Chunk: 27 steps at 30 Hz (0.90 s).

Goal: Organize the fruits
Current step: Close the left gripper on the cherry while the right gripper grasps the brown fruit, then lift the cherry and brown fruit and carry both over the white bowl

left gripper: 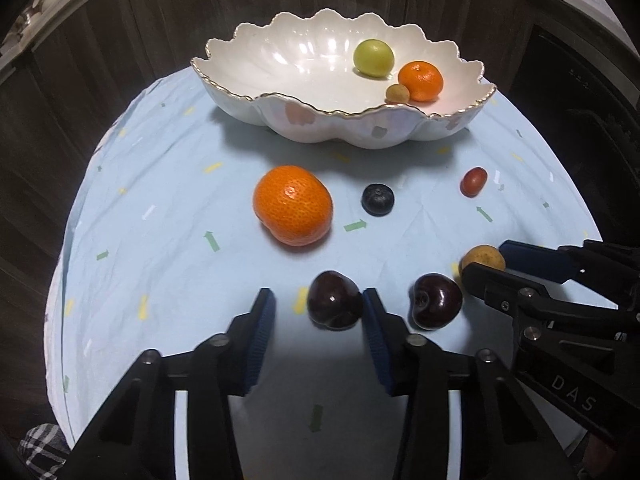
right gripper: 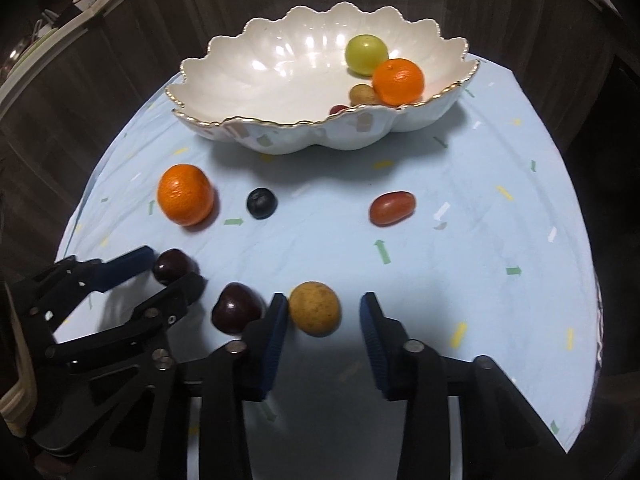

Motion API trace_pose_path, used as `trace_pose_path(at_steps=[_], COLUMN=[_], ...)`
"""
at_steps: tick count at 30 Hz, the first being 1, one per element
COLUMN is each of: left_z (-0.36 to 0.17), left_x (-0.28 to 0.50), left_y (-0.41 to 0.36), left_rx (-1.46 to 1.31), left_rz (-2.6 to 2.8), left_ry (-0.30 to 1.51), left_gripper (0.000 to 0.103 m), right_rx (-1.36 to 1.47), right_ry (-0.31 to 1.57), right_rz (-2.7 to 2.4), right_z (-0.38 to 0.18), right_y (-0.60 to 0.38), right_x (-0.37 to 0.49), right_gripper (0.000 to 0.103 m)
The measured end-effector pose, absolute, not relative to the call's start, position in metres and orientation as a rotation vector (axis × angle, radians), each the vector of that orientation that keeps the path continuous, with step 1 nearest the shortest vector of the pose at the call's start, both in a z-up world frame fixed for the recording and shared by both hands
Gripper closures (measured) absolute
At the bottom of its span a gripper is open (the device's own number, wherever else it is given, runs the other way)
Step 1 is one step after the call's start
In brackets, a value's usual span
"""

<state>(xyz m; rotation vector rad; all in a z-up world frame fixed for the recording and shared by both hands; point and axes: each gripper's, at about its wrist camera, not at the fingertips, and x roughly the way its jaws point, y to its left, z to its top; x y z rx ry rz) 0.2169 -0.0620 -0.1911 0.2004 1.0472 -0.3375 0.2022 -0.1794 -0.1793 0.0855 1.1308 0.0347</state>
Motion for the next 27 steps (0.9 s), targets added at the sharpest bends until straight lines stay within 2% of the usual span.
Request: trace_pose_path(at_steps=[1,3,5,27], left_z=[-0.191,-0.191,-0.191,-0.169], left_x=[0.216,0.216,0.215,0.205], left_y=[-0.063,-0.064,-0.065,-0.062], left_rx=[0.2,0.2,0.201,0.209], left_rz=[-0.343,-0.35,-0.354,-0.328], left_ry=[1.047,1.047,1.048,1.014], left_gripper=[0.067,0.073,0.075,0.076], right_rx=[0.088,0.082,0.087,0.091], right_ry=[1.13,1.127,1.128,1.077], right_rz=[0.041,0.044,0.046,0.004], right_z=[-0.179,-0.177,-0.177,-0.156], right_y=[-0.179,-0.177,-0.178,-0.186], right_x=[0.202,0.201,0.201,0.189], right_gripper=[0.075,0.075,0.075,0.076])
